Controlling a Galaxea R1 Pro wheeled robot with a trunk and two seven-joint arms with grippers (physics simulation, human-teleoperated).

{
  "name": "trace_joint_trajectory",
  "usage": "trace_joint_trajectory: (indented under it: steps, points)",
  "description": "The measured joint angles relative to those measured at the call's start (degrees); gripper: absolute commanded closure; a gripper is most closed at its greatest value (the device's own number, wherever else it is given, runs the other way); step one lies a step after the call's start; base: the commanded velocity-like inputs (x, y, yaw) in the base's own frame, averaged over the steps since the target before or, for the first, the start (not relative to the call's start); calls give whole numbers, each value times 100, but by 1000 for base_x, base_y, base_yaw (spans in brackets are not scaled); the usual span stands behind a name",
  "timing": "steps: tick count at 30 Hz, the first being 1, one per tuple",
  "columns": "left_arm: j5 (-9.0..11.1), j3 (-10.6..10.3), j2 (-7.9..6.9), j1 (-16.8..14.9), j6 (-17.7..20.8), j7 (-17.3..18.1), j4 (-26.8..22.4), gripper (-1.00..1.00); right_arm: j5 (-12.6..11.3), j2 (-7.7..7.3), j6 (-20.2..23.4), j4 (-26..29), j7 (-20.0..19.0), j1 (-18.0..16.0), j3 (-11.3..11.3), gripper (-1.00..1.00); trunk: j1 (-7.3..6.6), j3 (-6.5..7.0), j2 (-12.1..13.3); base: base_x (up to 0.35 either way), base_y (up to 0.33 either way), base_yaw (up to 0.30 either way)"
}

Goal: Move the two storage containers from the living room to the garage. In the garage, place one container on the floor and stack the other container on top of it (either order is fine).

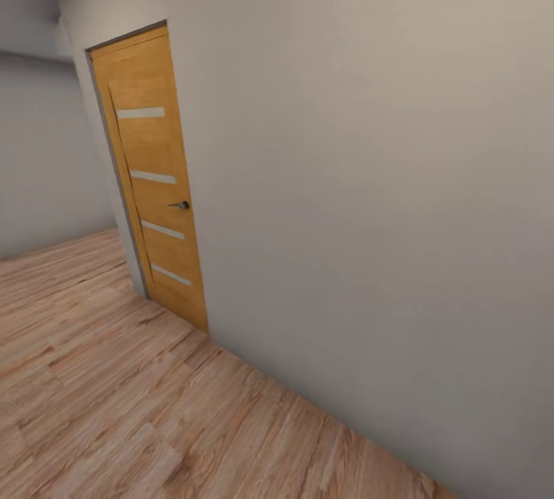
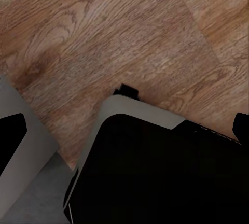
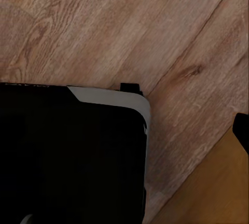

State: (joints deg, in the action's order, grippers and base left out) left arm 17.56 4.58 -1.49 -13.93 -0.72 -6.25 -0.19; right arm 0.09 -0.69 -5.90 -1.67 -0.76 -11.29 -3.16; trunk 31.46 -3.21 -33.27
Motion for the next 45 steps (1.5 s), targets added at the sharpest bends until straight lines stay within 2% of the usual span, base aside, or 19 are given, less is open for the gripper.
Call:
trace_joint_trajectory:
  steps: [45]
  points:
    - [-2, 0, 5, 0, 0, 0, 0, -100, 0, -7, -9, 0, -3, 2, -5, -100, 1, 0, 0, 146, 0, 264]
